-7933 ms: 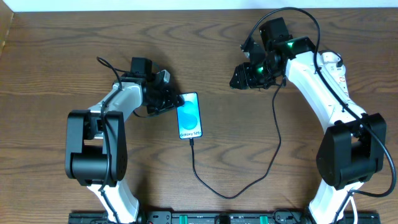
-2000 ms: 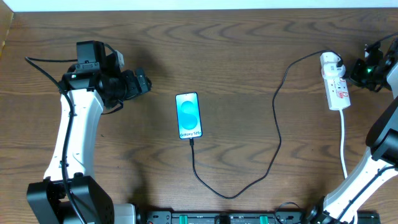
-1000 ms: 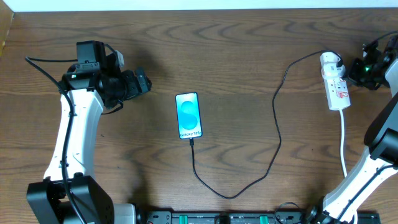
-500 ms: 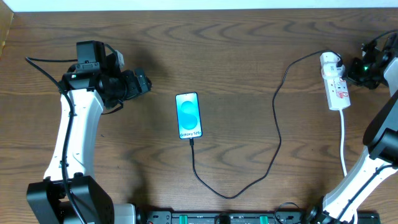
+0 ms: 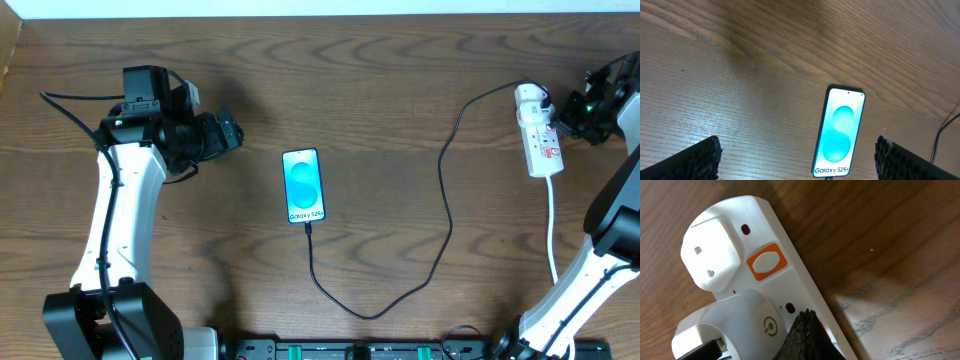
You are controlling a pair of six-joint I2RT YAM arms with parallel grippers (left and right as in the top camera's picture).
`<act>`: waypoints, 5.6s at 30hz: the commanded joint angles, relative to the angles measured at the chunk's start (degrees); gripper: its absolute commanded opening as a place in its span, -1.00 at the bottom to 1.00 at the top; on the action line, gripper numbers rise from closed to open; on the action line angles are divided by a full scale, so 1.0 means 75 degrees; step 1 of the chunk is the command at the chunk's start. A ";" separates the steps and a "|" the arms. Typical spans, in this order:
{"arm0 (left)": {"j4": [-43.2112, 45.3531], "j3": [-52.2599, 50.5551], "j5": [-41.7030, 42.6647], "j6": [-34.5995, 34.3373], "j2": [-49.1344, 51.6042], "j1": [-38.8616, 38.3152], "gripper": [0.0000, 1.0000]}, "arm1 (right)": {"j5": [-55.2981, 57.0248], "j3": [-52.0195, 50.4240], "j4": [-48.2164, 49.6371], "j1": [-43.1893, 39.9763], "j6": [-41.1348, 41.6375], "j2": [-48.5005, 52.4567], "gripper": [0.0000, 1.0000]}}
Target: Plug charger to phone and switch on socket
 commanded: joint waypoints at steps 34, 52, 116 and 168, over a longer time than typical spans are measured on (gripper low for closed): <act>0.0003 0.0085 -0.0102 0.0070 0.0023 0.0017 0.94 | -0.1195 -0.0026 -0.0644 0.0455 -0.0612 0.0350 -0.98; 0.0000 0.0085 -0.0102 0.0070 0.0023 0.0017 0.94 | -0.1393 0.0953 -0.1976 -0.0452 -0.0344 -0.3115 -0.92; 0.0000 0.0085 -0.0102 0.0070 0.0023 0.0017 0.94 | -0.0125 0.0950 -0.3786 0.2148 -0.1644 -0.5065 0.99; 0.0000 0.0085 -0.0102 0.0070 0.0023 0.0017 0.94 | 0.1582 -1.0381 0.4893 0.2975 -0.3672 -1.4784 0.98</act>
